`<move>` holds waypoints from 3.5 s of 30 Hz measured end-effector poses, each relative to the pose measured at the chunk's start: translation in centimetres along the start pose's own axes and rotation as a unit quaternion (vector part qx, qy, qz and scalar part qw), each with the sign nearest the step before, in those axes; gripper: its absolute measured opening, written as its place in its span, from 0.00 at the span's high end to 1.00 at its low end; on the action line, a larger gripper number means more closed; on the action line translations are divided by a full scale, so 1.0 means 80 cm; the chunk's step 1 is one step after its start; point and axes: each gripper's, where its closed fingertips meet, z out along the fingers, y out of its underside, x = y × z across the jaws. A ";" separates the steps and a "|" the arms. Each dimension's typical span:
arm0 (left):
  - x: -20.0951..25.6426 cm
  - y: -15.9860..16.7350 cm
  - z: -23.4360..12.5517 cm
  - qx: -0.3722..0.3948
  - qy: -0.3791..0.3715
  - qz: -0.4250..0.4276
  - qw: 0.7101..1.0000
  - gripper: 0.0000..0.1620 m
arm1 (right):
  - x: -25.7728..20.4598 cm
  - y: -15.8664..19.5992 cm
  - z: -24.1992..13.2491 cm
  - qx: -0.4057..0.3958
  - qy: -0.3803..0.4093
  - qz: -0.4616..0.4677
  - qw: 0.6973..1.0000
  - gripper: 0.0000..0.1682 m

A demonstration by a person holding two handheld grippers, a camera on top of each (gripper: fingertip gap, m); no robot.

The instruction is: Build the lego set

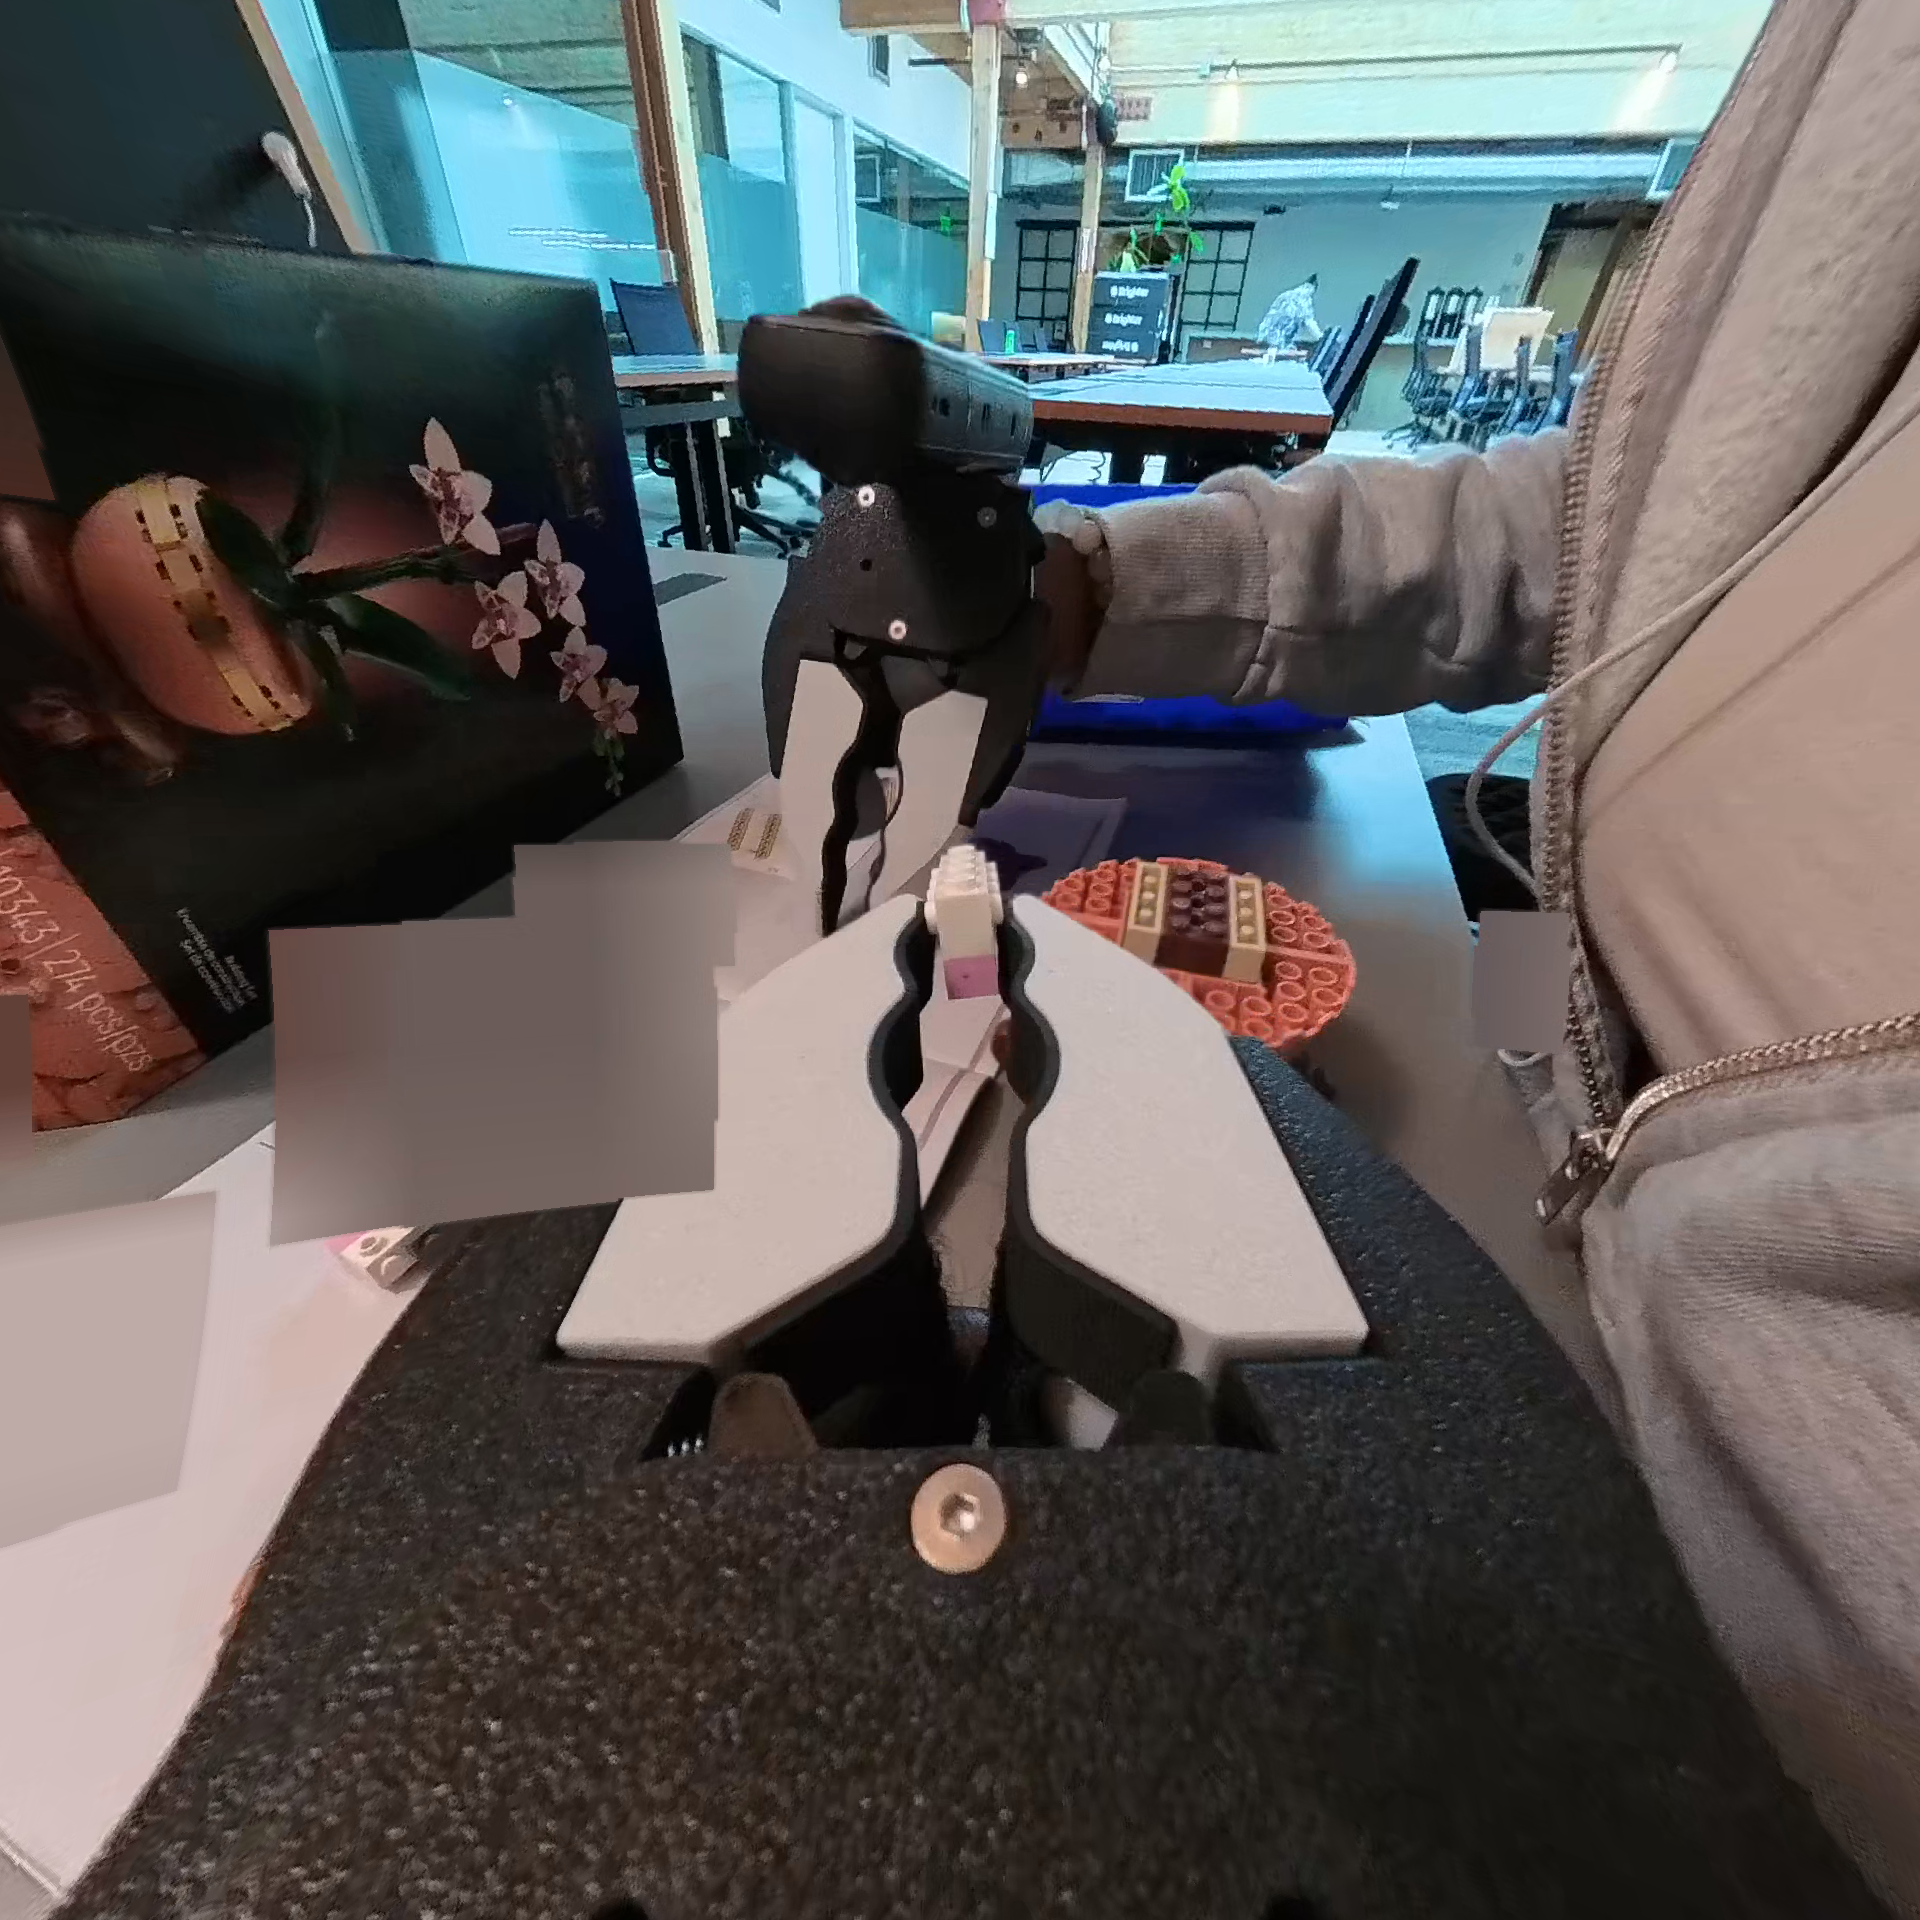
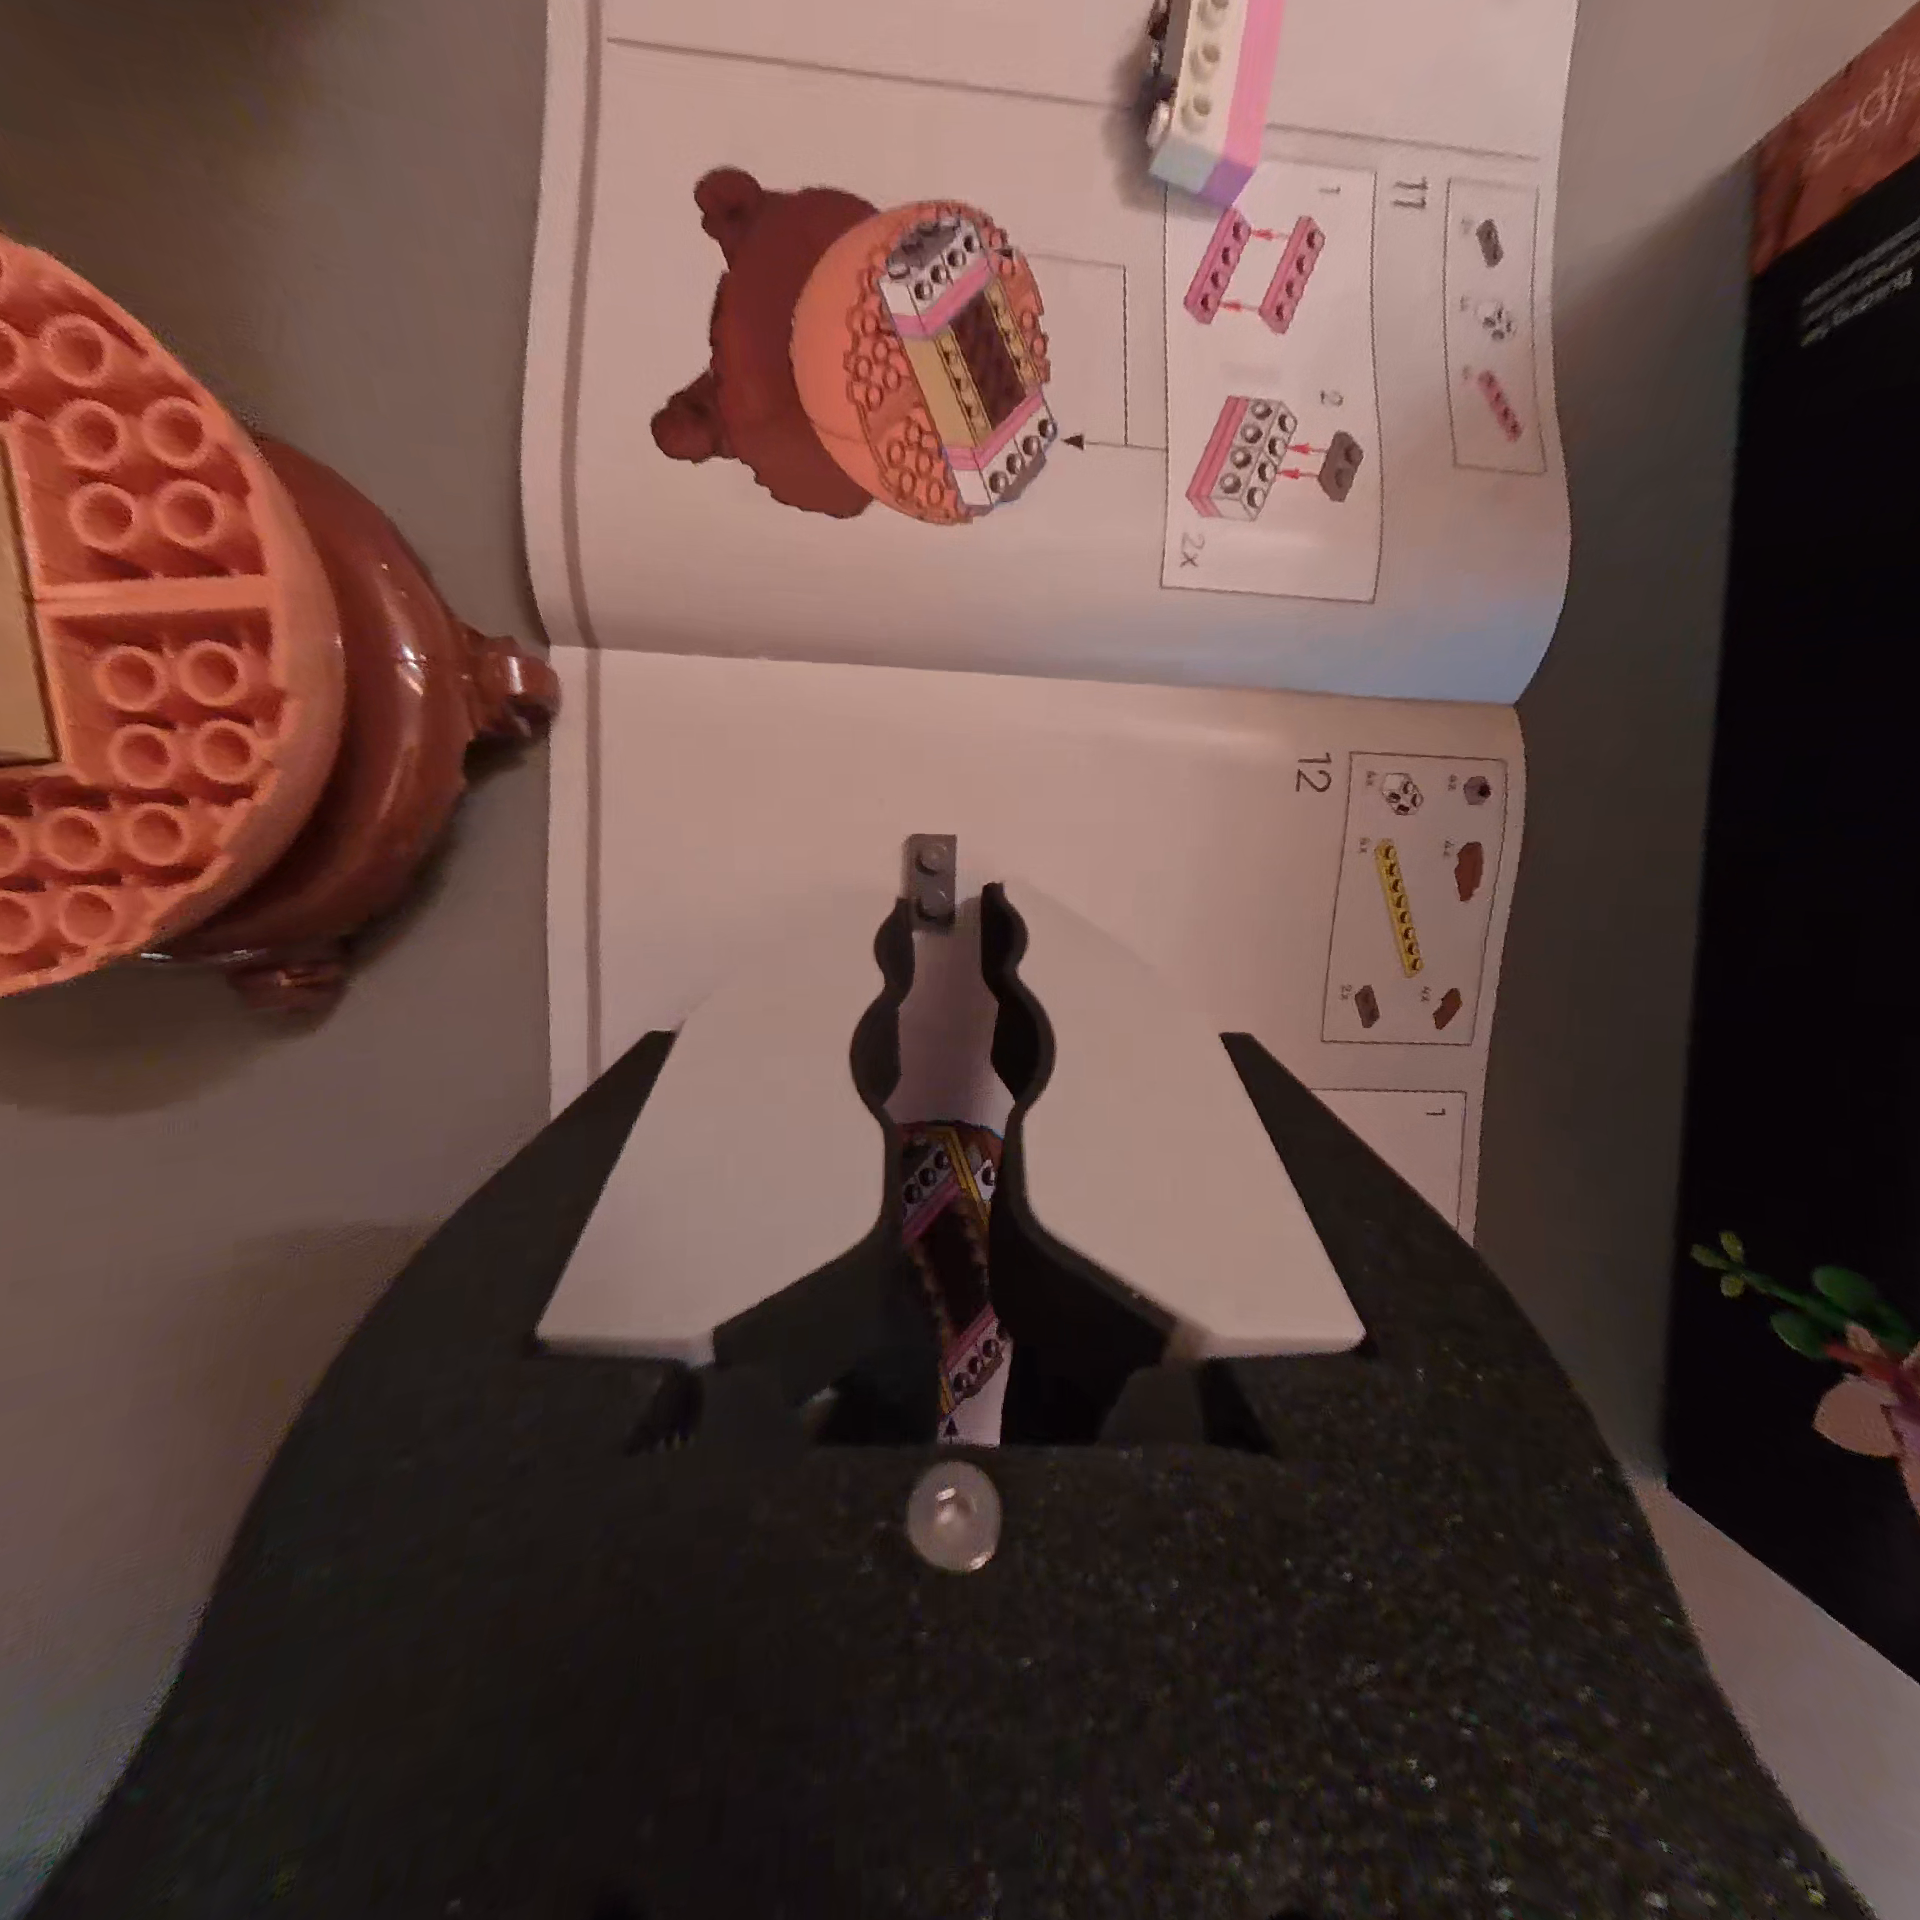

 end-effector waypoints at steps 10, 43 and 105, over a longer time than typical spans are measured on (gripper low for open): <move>0.000 0.007 0.004 -0.013 0.028 -0.009 0.999 0.94 | -0.025 -0.080 -0.042 0.084 -0.044 -0.032 0.995 0.96; -0.014 0.015 0.003 -0.058 -0.072 0.075 0.993 0.94 | -0.070 -0.159 -0.045 -0.024 -0.030 -0.102 0.994 0.97; -0.021 -0.032 -0.033 0.143 0.016 -0.117 0.983 0.94 | -0.066 -0.225 -0.066 0.233 -0.140 0.066 0.960 0.99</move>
